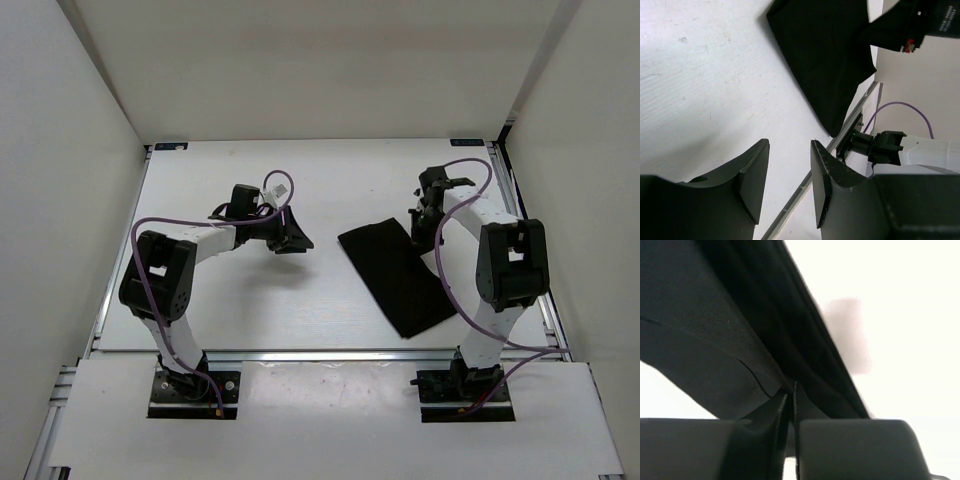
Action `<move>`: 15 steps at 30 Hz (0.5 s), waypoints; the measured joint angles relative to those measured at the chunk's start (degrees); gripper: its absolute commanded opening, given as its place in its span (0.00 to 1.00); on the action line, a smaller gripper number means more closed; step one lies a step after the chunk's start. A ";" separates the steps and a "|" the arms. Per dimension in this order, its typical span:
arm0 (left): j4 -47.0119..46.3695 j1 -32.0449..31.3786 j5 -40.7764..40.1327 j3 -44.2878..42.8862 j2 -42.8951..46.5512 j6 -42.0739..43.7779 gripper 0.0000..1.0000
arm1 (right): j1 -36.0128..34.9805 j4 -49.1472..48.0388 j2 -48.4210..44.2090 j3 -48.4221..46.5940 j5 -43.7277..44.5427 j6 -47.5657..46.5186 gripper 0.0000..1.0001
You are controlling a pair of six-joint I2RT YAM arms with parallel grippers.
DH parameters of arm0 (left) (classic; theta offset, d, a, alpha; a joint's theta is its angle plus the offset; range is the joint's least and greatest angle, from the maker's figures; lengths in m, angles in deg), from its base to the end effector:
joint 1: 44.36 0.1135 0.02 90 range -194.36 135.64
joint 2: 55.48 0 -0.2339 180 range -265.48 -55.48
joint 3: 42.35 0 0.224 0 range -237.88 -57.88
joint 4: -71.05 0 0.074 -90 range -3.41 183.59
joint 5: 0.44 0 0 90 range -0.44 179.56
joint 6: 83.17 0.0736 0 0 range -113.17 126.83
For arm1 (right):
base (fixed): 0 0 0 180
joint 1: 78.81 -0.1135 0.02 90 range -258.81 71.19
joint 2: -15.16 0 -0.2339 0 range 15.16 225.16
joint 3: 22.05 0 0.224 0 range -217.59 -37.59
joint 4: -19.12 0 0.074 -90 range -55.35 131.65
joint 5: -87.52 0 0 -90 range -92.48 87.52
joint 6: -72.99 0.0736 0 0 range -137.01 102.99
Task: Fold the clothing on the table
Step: Fold the skirt
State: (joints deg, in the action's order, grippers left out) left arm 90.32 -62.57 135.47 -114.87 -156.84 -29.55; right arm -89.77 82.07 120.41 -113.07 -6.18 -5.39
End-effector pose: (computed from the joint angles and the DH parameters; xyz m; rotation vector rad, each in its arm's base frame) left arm 0.3120 -0.1583 0.1416 0.0055 2.5378 -1.3826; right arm 0.3244 0.0677 0.1403 0.0062 2.9307 0.1573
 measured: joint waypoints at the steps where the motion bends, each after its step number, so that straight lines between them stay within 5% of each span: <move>1: 0.02 -0.04 0.00 0.15 0.07 -0.07 0.49 | 0.09 -0.52 0.74 0.09 0.04 -0.17 0.19; 10: 2.43 -0.96 -1.60 0.17 3.10 1.07 0.42 | 0.26 1.92 1.88 -3.48 5.09 -0.94 0.22; 12: 3.76 -2.21 -2.01 -1.03 3.19 1.73 0.25 | -0.39 3.50 0.35 -6.03 7.80 -0.94 0.18; 13: 4.28 -3.08 -2.05 -1.86 3.04 2.05 0.07 | -0.98 4.04 -0.85 -7.08 8.81 -0.96 0.16; 15: 4.90 -5.09 -2.05 -3.93 2.36 2.16 0.00 | -2.62 4.85 -3.69 -8.35 9.42 -0.85 0.13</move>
State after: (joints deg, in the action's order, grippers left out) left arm 95.21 -67.67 133.42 -118.81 -154.48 -27.39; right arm -92.39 86.92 116.72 -121.42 3.24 -6.24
